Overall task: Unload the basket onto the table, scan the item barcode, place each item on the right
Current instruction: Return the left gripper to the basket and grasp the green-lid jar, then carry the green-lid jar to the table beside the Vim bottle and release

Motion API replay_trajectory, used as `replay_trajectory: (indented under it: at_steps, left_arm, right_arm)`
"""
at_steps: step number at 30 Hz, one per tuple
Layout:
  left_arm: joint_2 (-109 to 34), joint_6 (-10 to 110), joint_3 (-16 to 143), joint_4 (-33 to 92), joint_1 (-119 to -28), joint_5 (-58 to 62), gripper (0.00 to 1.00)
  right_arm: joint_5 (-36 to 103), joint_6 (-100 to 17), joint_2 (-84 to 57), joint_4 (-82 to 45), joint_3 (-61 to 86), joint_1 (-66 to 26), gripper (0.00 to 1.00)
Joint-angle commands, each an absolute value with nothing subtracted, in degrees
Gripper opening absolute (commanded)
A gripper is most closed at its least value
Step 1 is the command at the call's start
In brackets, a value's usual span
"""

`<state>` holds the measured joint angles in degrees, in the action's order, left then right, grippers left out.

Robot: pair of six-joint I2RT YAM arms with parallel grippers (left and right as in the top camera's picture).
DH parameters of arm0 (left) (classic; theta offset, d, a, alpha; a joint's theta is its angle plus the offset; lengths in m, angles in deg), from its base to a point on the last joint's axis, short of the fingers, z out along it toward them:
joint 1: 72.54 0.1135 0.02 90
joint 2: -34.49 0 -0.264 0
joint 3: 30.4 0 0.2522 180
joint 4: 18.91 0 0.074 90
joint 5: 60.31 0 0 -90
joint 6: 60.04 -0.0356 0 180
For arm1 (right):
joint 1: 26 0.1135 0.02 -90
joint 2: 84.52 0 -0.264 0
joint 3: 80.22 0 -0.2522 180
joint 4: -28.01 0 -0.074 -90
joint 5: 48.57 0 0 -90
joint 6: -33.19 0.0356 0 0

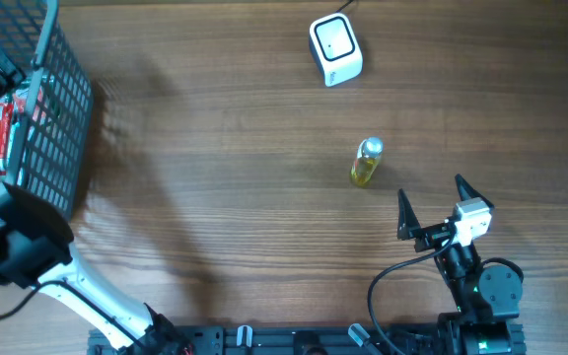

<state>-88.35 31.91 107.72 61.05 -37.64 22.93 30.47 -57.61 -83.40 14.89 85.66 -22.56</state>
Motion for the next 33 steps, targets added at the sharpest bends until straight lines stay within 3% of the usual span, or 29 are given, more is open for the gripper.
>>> replay_trajectory:
  at_steps: [1,13,15,19,24,33]
  left_arm:
    - [-92.0,30.1,107.8,61.7,-38.3,22.0,1.00]
    - [-98.5,27.2,107.0,61.3,-41.0,21.8,0.97]
    - [-99.5,27.2,107.0,61.6,-41.0,21.8,0.94]
    - [-100.3,27.2,107.0,61.3,-41.1,21.8,0.70]
    - [-99.7,27.2,107.1,61.1,-40.7,21.8,0.55]
    - [-84.1,27.4,107.1,58.0,-40.6,21.8,0.52]
  right_arm:
    - [29.9,-58.3,-83.7,15.1,85.7,-22.4,1.00]
    - [29.9,-58.3,-83.7,15.1,85.7,-22.4,1.00]
    - [29.9,-58.3,-83.7,15.1,85.7,-22.4,1.00]
    - [29.9,-58.3,-83.7,15.1,85.7,-22.4,1.00]
    - [29.9,-58.3,-83.7,15.1,85.7,-22.4,1.00]
    - [29.9,-58.3,-83.7,15.1,85.7,-22.4,1.00]
